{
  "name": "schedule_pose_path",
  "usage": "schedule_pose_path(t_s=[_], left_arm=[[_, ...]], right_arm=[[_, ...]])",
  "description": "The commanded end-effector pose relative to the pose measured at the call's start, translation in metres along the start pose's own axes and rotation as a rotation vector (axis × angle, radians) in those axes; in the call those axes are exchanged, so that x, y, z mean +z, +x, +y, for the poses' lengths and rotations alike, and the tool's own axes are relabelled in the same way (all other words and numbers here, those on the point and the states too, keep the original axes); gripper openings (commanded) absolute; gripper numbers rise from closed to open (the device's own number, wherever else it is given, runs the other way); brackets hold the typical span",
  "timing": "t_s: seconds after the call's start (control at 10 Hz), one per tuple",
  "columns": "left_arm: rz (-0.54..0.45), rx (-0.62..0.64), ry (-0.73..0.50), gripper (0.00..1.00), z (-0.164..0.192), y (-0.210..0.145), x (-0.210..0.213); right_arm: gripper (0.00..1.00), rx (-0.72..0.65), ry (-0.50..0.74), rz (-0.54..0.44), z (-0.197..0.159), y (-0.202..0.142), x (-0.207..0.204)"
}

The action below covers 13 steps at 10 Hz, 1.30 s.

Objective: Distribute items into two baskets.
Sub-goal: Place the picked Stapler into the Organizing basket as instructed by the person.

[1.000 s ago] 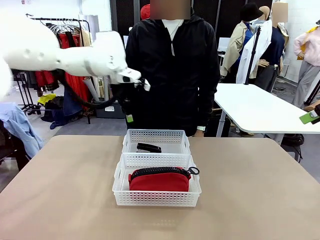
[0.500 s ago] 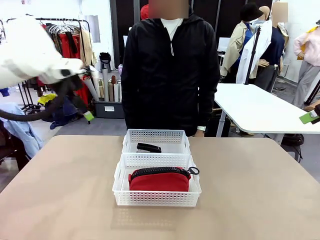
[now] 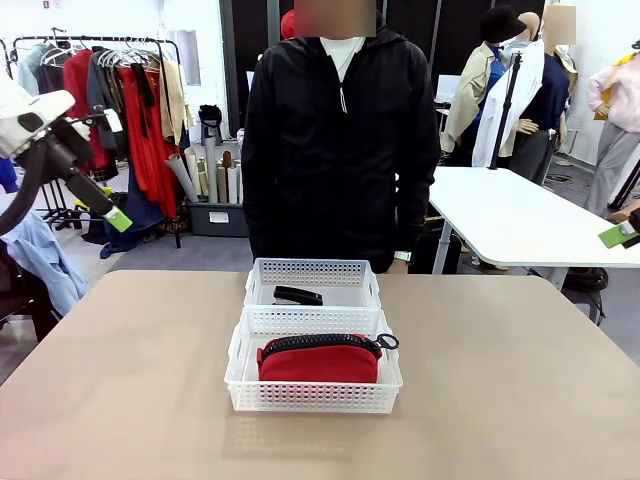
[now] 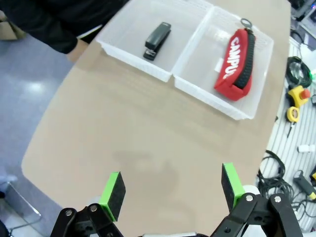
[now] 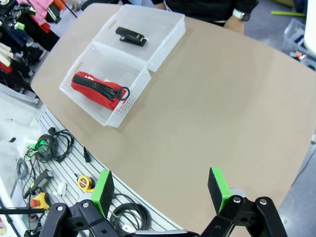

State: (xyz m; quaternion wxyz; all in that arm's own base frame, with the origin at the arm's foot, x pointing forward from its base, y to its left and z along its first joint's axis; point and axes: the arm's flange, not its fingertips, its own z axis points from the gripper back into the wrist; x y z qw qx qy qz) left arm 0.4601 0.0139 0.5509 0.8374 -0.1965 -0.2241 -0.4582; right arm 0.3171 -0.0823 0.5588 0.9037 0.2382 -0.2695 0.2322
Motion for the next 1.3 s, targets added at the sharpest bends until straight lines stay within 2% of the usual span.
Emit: schedule_pose_path(t_s=[0.0,0.6,0.7,0.8,1.2], left_arm=[[-0.044,-0.074,-0.047,1.0,0.005,-0.005,0.006],[-0.111,-0.104,-0.093,1.0,0.007,-0.026,0.011],[-0.11,-0.117,-0.097,1.0,0.008,-0.029,0.01],[-0.065,-0.093,-0.077,1.0,0.005,-0.02,0.01],[-0.065,-0.093,-0.077,1.0,0.005,-0.02,0.01]], right_arm=[[1.0,0.003,0.0,-0.002,0.001,0.002,0.002],[1.0,0.003,0.0,-0.002,0.001,0.002,0.002],[1.0,0.003,0.0,-0.002,0.001,0.002,0.002],[1.0,0.003,0.0,-0.002,0.001,0.002,0.002],[1.0,0.003,0.0,-0.002,0.001,0.002,0.002]])
